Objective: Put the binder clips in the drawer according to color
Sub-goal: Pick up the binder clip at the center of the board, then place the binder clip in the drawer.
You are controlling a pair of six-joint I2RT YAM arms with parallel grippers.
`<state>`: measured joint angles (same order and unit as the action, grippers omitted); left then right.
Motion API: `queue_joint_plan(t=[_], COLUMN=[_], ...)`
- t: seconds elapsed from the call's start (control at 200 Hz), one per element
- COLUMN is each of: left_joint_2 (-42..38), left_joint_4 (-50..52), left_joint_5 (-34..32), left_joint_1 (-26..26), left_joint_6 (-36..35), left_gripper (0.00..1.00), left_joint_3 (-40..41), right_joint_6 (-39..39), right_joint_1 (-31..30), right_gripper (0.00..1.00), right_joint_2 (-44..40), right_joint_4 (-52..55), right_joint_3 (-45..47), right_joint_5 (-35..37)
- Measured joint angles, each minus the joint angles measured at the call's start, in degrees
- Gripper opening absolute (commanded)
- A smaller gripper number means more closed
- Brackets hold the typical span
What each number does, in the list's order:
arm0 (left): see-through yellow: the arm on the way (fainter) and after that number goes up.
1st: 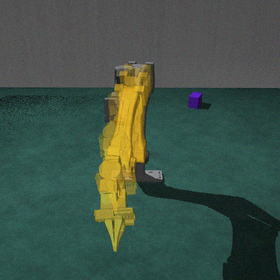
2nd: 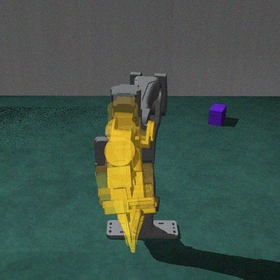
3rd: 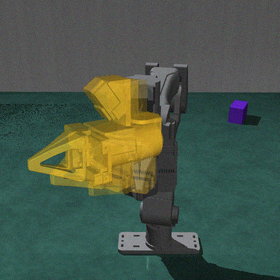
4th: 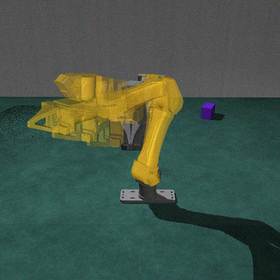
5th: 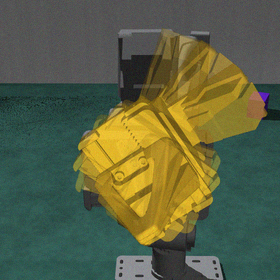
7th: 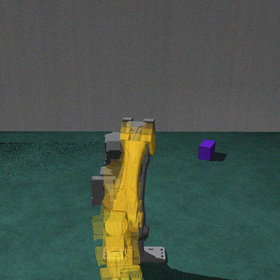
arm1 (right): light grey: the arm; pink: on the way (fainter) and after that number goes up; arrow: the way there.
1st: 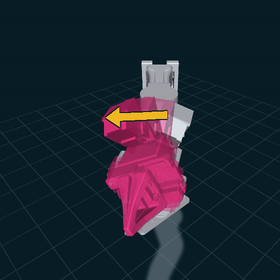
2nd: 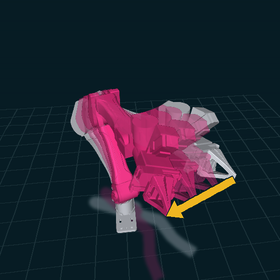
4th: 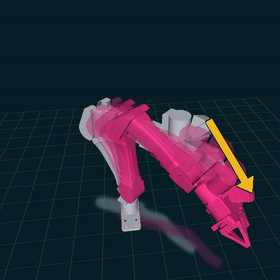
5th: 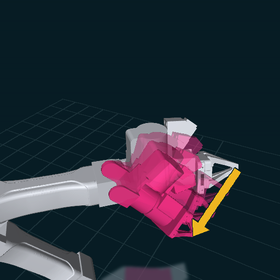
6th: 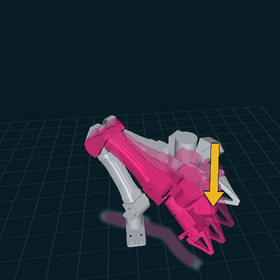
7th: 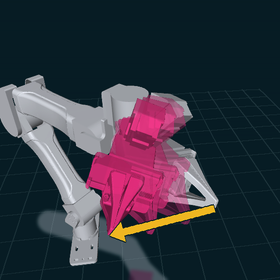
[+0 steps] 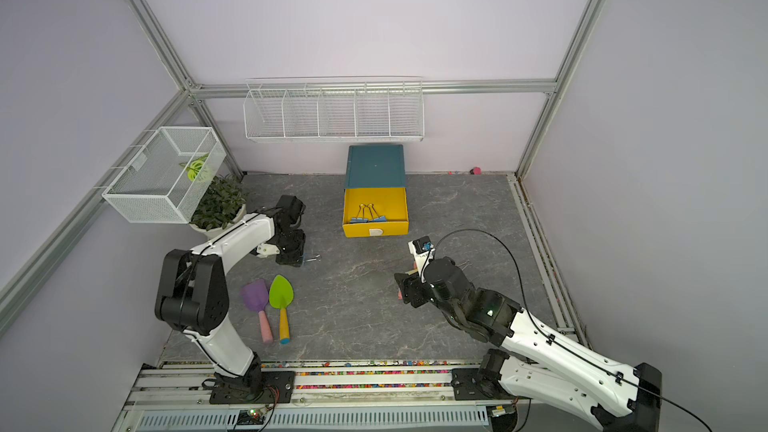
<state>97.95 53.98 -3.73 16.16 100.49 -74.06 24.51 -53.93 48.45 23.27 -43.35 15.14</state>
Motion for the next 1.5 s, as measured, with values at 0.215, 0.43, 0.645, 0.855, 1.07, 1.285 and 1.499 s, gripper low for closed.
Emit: queue_joint_plan(t=[0.215, 0.43, 0.645, 0.855, 1.07, 1.285, 1.499], left_joint_2=[-9.1, -13.4, -11.9, -6.8, 0.5, 5.4, 5.9], left_joint_4=[-1.3, -11.3, -17.1, -18.5, -18.5, -17.0, -15.4], left_joint_5=[-10.9, -12.6, -8.7, -7.1, -7.1, -6.8, -6.7], left_joint_1=[7.6, 14.6, 19.8, 23.3, 23.7, 23.8, 24.4], left_joint_6=[-14.8, -37.9, -55.4, -62.2, -64.9, -65.1, -65.1], left_gripper=[0.31, 0.27, 0.27, 0.28, 0.27, 0.27, 0.31], left_joint_3=[-13.7, -17.4, -17.4, -19.8, -27.2, -30.6, -30.6], right_joint_6=[0.0, 0.1, 0.1, 0.2, 0.3, 0.3, 0.8], right_joint_1=[0.0, 0.1, 0.1, 0.1, 0.1, 0.1, 0.1], right_gripper=[0.74, 0.74, 0.74, 0.74, 0.74, 0.74, 0.74], right_joint_2=[0.0, -0.1, -0.1, 0.1, 0.1, 0.4, 3.1], right_joint_4=[0.0, 0.0, 0.0, 0.0, 0.0, 0.0, 0.0], right_joint_3=[0.0, 0.0, 0.0, 0.0, 0.0, 0.0, -0.4], right_joint_5=[0.0, 0.0, -0.2, -0.5, -0.7, -0.6, -0.6])
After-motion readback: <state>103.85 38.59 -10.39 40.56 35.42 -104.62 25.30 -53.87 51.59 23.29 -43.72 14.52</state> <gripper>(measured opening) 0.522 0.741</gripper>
